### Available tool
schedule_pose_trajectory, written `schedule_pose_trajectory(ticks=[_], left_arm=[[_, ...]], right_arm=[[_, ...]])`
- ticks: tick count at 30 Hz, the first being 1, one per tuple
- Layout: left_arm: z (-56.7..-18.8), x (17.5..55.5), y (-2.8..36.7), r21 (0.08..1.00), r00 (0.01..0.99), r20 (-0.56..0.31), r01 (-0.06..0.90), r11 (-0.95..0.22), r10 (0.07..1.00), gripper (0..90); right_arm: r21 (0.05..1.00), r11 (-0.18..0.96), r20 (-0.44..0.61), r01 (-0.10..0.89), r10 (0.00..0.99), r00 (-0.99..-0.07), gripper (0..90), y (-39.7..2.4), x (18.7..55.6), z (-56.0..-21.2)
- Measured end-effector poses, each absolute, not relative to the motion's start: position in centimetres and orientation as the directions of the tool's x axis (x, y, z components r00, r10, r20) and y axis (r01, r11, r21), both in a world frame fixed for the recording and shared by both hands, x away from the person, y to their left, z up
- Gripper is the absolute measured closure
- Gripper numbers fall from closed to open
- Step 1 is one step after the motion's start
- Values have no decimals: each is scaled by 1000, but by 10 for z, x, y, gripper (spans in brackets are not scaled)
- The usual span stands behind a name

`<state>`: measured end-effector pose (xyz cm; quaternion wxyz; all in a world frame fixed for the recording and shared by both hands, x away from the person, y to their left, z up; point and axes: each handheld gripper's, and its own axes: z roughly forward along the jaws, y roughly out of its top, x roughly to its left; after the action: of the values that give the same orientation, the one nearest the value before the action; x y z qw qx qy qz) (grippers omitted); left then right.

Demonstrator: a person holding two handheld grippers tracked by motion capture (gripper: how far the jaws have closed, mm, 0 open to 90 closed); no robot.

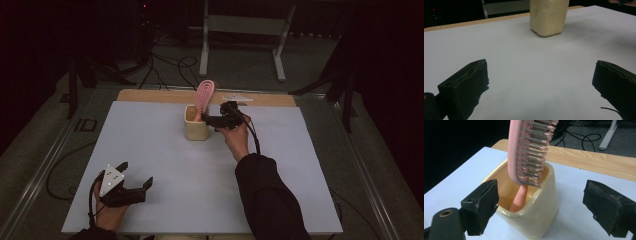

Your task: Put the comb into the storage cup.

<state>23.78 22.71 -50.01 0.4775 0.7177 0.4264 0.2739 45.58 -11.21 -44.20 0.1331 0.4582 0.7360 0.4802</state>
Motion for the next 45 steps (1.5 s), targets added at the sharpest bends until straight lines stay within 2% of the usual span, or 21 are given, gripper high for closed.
schedule_pose_trajectory(ticks=[34,45], left_arm=[[-501,239,226,918,487,-13,352,-183,873,9],[-501,239,225,917,486,-11,353,-185,874,9]], right_arm=[[825,194,196,530,783,-591,124,-128,439,-448],[830,214,177,515,774,-608,118,-148,421,-447]])
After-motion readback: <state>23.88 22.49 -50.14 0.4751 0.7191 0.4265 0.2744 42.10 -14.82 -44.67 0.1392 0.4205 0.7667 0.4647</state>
